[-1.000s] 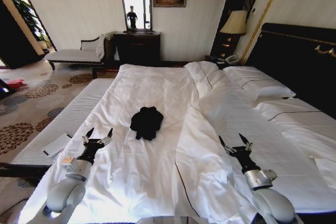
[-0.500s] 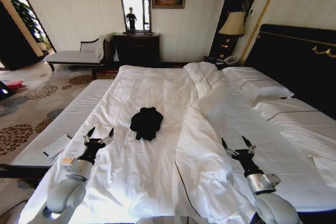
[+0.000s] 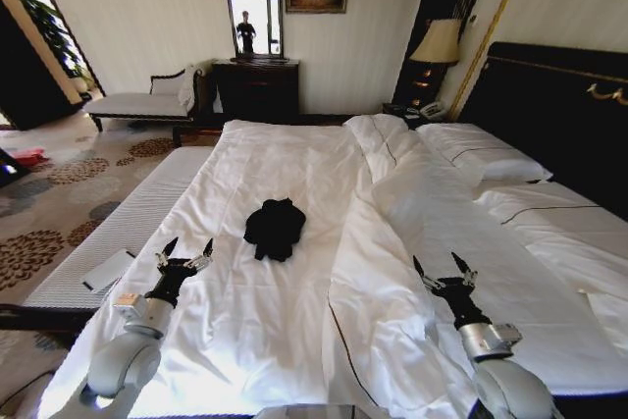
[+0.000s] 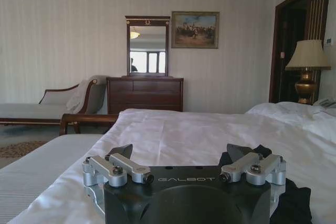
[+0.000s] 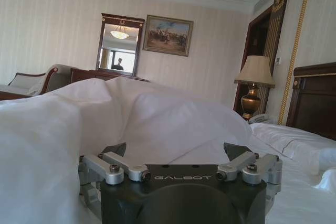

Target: Fold the clothes on the bed.

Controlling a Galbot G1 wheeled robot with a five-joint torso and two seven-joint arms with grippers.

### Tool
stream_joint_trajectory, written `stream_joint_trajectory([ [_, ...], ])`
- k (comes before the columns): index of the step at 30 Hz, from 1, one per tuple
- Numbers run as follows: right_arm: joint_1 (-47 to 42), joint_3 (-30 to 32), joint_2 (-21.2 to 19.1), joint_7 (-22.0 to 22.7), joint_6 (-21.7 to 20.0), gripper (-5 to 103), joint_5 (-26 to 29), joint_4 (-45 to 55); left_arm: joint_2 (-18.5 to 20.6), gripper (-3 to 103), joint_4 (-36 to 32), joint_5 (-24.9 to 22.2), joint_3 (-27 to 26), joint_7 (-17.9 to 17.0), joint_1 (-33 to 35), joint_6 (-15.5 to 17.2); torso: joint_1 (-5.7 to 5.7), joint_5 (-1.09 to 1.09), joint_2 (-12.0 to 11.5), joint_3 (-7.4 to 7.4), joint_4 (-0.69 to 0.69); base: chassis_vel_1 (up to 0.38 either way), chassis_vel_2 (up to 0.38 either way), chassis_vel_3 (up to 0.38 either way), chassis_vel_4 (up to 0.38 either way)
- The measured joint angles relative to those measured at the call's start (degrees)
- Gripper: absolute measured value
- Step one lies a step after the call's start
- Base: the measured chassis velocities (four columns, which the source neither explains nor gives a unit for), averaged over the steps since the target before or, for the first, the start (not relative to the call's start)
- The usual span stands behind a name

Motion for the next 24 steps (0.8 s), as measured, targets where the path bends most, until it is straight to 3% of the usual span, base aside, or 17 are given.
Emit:
stream_joint_trajectory([
  [12, 0.4, -0.4, 0.5, 1.0, 1.9, 100, -0.9, -1.2, -0.3, 100, 0.0, 0.0, -0.2, -0.1, 0.2, 0.0, -0.14, -0.07, 0.1, -0.06, 0.01, 0.291, -0.015, -0.297, 0.018],
  [19, 0.6, -0.6, 0.9, 1.1, 2.6, 100, -1.1, -1.8, -0.3, 100, 0.0, 0.0, -0.2, -0.1, 0.3, -0.1, 0.02, 0.06, 0.0, 0.02, 0.0, -0.026, 0.033, 0.025, -0.031],
  [24, 0.8, -0.6, 0.8, 1.1, 2.9, 100, -1.0, -2.2, -0.3, 100, 0.1, 0.0, -0.2, 0.0, 0.3, -0.2, -0.01, 0.03, 0.0, 0.0, -0.03, -0.092, -0.019, 0.054, -0.012],
])
